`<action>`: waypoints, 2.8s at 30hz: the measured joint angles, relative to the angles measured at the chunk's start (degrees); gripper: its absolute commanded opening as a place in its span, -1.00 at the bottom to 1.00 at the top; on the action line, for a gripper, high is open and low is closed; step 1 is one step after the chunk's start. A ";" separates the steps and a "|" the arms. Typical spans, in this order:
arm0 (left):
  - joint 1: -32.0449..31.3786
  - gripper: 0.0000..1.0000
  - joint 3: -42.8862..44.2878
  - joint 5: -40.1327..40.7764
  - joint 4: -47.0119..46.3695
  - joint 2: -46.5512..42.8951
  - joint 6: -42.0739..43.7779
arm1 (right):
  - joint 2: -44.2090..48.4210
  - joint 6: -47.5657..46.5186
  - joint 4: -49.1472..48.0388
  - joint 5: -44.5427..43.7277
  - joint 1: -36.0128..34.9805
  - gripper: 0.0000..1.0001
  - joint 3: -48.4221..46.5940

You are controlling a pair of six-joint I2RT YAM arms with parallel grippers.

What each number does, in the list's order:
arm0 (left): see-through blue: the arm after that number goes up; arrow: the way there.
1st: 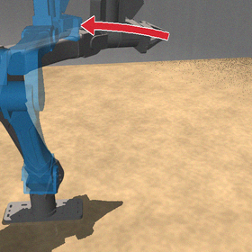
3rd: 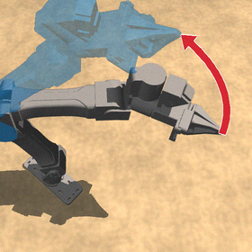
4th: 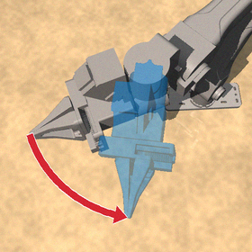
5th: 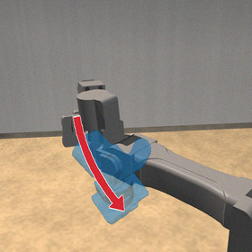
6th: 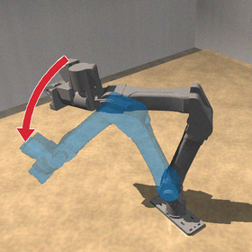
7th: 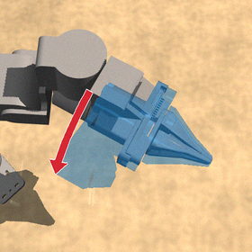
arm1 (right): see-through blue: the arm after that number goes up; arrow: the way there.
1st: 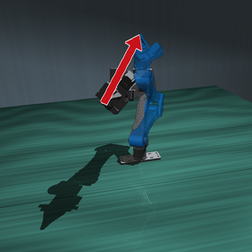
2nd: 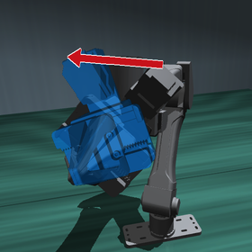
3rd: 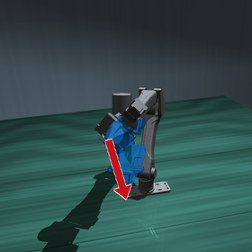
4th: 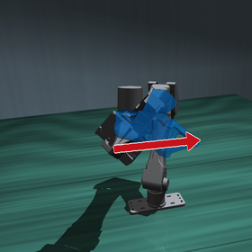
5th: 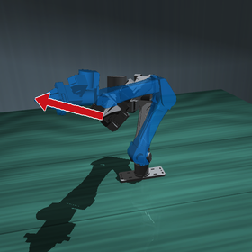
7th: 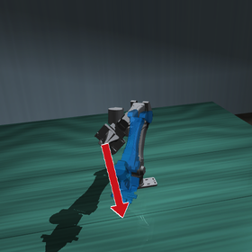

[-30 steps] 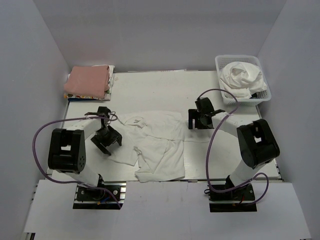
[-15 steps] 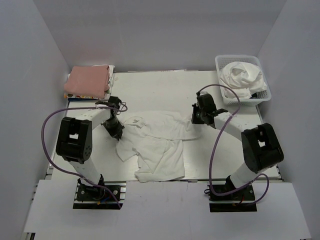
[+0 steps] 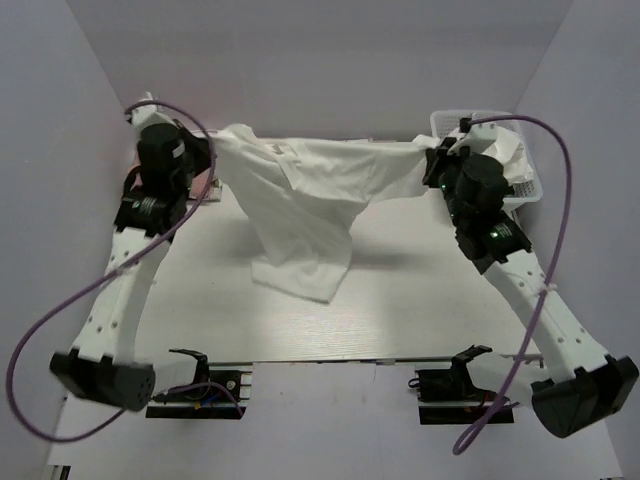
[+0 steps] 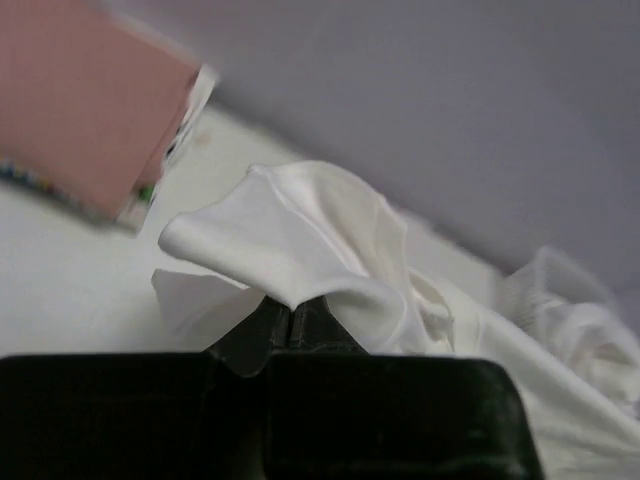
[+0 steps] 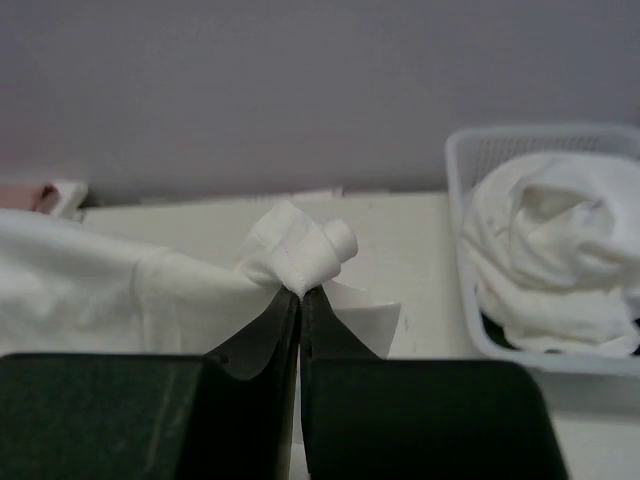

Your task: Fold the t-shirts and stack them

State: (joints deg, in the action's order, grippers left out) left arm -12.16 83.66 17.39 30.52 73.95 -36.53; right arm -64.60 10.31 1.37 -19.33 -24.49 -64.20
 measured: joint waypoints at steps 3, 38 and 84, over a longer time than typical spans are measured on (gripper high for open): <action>-0.02 -1.00 0.00 -1.18 -6.58 -9.18 3.85 | 3.80 -3.78 -0.87 -2.86 0.00 -1.00 -4.44; 1.33 1.00 -5.20 -1.25 -5.35 15.43 1.44 | -28.55 -3.23 4.83 0.09 5.55 -0.06 -13.88; -2.19 1.00 42.62 -20.04 10.19 68.85 2.40 | -23.34 20.79 5.57 16.24 0.22 0.80 20.39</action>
State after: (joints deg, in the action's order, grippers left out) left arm -14.35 126.28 -2.66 40.71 142.80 -34.13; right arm -87.94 31.09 6.94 -3.09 -24.27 -43.81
